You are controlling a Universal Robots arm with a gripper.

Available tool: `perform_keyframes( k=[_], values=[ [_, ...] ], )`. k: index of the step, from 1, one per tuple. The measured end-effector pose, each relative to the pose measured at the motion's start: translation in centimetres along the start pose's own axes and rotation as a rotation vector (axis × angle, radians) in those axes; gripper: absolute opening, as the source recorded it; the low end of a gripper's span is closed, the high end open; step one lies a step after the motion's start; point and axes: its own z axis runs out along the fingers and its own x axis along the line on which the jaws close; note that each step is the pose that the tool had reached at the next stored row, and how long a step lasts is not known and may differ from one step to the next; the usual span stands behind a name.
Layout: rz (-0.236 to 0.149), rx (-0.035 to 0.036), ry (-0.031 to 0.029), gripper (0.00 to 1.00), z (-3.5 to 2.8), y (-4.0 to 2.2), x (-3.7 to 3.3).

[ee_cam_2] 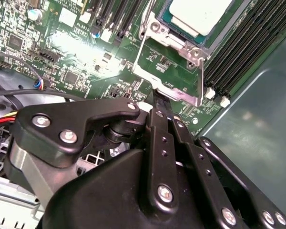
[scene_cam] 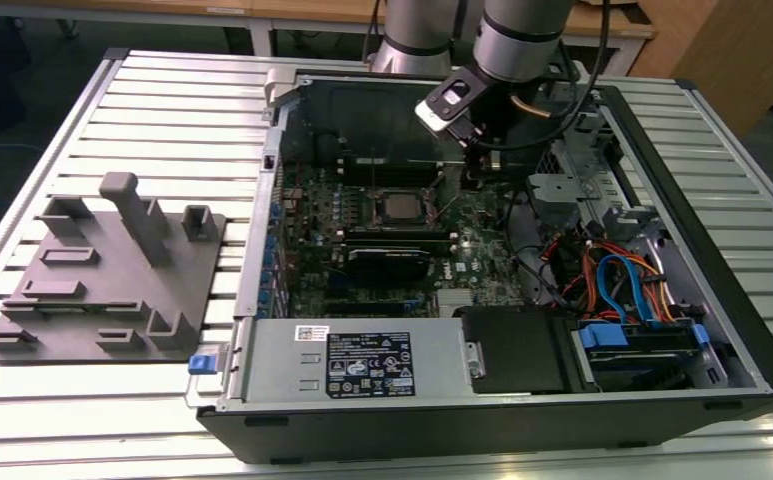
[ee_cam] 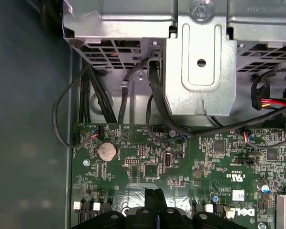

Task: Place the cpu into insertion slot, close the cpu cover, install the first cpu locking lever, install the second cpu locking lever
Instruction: 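Close the cpu cover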

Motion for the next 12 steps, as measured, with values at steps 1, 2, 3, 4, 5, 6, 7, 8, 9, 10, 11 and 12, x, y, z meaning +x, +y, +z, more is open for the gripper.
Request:
perform_keyframes(
  k=[1, 2, 3, 4, 5, 6, 7, 8, 9, 10, 11, 12],
  values=[
    [0.000, 0.0001, 0.0000, 0.10, 0.00, -0.03, 0.00],
    [0.000, 0.0001, -0.0001, 0.10, 0.00, -0.04, 0.00],
    [0.000, 0.0001, -0.0001, 0.10, 0.00, -0.07, 0.00],
    [0.000, 0.0001, -0.0001, 0.10, 0.00, -0.10, 0.00],
    [0.000, 0.0001, -0.0001, 0.10, 0.01, -0.13, 0.00],
    [0.000, 0.0001, -0.0001, 0.10, 0.01, -0.16, 0.00],
    [0.000, 0.0001, -0.0001, 0.10, 0.01, -0.20, 0.00],
    [0.000, 0.0001, -0.0001, 0.10, 0.02, -0.25, 0.00],
    [0.000, 0.0001, -0.0001, 0.10, 0.02, -0.25, 0.00],
    [0.000, 0.0001, -0.0002, 0.10, 0.02, -0.26, 0.00],
    [0.000, 0.0001, -0.0001, 0.10, 0.02, -0.29, 0.00],
    [0.000, 0.0000, -0.0001, 0.10, 0.03, -0.33, 0.00]
  ],
)
